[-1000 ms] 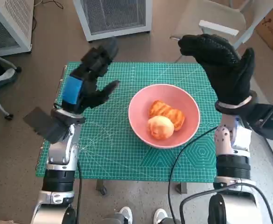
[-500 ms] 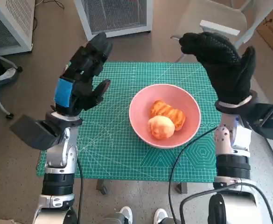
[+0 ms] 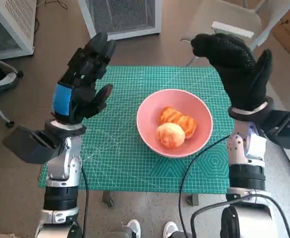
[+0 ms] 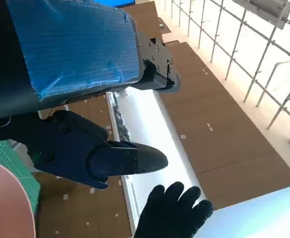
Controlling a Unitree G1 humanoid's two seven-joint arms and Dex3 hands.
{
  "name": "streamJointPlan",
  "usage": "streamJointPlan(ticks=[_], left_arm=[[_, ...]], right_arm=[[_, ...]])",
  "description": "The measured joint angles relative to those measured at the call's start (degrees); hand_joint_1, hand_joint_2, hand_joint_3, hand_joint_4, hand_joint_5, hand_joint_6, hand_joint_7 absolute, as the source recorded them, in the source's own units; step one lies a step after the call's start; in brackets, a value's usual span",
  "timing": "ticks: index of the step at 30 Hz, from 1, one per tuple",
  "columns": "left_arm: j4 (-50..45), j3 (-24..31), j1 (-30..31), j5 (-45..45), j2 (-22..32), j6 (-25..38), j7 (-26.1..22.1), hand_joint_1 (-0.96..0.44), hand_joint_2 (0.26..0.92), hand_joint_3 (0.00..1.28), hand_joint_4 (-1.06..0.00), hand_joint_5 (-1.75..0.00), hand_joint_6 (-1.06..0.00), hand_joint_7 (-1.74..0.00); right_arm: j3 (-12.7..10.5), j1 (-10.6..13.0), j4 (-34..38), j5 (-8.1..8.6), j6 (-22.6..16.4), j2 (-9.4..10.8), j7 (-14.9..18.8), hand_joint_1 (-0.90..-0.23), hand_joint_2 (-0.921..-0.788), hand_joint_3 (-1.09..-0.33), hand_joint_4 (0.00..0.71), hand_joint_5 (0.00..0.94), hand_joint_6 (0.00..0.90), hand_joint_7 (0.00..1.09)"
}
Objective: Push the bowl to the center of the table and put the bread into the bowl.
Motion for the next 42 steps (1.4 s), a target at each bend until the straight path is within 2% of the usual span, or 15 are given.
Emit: streamJointPlan(ticks=[3, 8, 24, 42], left_arm=[[0.0, 0.0, 0.0, 0.0, -0.2, 0.0, 0.0, -0.63, 0.921, 0.38, -0.29, 0.00, -0.27, -0.37], [0.0, 0.0, 0.0, 0.0, -0.5, -0.1, 0.0, -0.63, 0.921, 0.38, -0.29, 0.00, -0.25, -0.42], [0.0, 0.0, 0.0, 0.0, -0.7, -1.0, -0.7, -0.62, 0.921, 0.38, -0.29, 0.00, -0.23, -0.45], [0.2, 0.0, 0.0, -0.1, -1.1, -2.0, -1.4, -0.61, 0.921, 0.37, -0.29, 0.00, -0.22, -0.46]], right_arm=[[0.0, 0.0, 0.2, 0.00, -0.1, 0.0, 0.0, -0.670, -0.921, -0.715, 0.275, 0.002, 0.086, 0.56], [0.0, 0.0, 0.3, 0.01, -0.2, 0.0, 0.0, -0.669, -0.921, -0.716, 0.275, 0.002, 0.088, 0.56], [0.1, 0.0, 0.5, 0.02, -0.4, 0.2, 0.0, -0.659, -0.921, -0.713, 0.275, 0.001, 0.096, 0.56], [0.0, 0.0, 2.3, -0.43, -2.6, 0.2, -0.4, -0.668, -0.921, -0.712, 0.271, 0.000, 0.090, 0.55]])
